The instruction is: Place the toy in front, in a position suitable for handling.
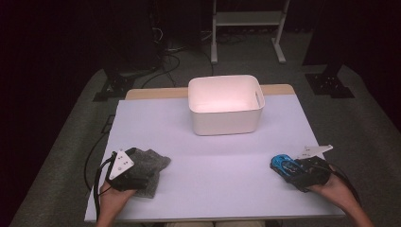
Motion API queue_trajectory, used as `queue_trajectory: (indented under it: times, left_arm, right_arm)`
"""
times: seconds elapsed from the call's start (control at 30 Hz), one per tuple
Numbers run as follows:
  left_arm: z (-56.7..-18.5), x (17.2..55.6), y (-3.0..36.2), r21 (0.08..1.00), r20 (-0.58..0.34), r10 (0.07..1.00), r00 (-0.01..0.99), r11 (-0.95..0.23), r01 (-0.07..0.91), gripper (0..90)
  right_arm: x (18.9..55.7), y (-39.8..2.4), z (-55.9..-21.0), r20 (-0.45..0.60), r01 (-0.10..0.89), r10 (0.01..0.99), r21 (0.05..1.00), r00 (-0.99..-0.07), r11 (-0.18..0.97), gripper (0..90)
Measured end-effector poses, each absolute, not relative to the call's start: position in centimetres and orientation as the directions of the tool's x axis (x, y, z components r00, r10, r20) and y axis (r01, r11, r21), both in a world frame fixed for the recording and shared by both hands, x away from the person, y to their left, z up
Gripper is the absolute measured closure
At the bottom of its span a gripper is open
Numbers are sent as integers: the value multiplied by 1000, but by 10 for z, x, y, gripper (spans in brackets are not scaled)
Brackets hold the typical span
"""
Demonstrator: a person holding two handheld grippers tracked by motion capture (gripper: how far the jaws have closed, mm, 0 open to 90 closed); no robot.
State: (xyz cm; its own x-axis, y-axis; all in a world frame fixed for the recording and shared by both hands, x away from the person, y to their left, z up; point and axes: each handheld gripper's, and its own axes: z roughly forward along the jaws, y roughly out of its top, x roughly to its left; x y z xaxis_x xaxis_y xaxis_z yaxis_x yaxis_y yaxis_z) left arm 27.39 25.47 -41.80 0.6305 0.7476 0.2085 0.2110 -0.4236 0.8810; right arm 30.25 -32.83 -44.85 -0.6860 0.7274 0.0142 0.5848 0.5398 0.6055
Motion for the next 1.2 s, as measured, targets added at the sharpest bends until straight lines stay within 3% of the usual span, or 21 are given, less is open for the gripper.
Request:
queue_trajectory:
  times: [1.03, 1.2]
  left_arm:
    - [-419, 275, 254, 879, 203, 743, 638, -425, 215, 11]
    - [-419, 275, 254, 881, 202, 744, 638, -423, 214, 11]
  right_arm:
    - [304, -323, -448, -4, 597, 723, 562, -691, 573, 149]
    - [305, -324, -446, -6, 598, 723, 558, -691, 576, 211]
